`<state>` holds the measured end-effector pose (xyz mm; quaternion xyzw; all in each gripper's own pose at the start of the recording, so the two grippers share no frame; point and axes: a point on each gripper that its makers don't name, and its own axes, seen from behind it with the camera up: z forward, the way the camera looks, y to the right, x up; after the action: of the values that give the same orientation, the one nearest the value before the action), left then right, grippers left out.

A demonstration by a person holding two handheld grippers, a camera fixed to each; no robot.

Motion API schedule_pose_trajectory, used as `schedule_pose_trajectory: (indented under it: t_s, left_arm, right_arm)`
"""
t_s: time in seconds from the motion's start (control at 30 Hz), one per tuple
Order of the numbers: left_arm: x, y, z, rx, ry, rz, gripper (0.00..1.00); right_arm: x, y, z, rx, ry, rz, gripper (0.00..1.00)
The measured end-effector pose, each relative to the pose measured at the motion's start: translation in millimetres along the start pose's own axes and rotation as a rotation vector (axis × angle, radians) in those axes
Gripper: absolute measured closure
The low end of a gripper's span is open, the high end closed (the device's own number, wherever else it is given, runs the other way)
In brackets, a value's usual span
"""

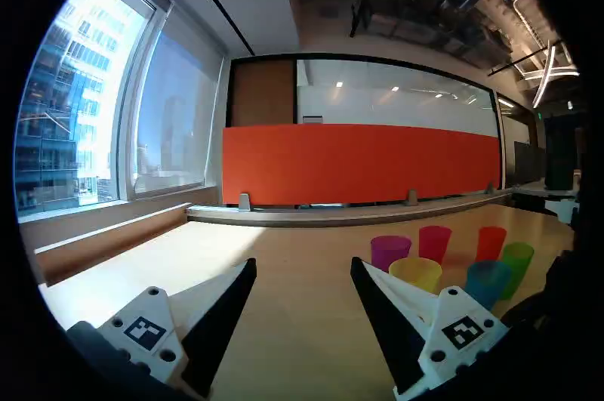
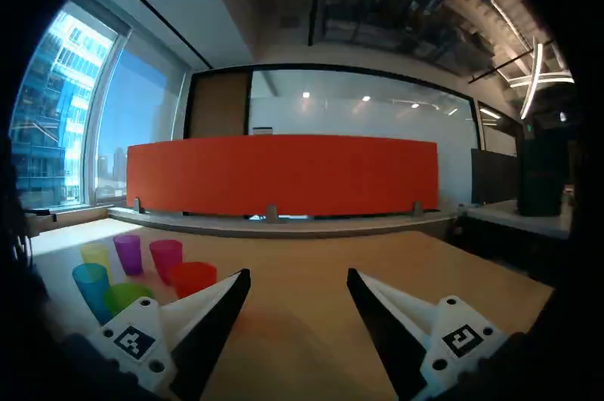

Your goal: Pour water

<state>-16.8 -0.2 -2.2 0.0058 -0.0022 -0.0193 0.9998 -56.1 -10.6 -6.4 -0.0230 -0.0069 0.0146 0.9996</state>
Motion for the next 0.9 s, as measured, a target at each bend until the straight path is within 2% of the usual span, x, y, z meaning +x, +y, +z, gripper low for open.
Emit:
schedule_pose_trajectory:
  t_s: [0.9]
  left_arm:
    - [0.3, 0.4, -0.2, 0.0, 0.0, -0.001, 0.08]
  right_arm:
    - [0.5, -0.3, -1.6, 0.0, -0.001, 0.001, 0.01]
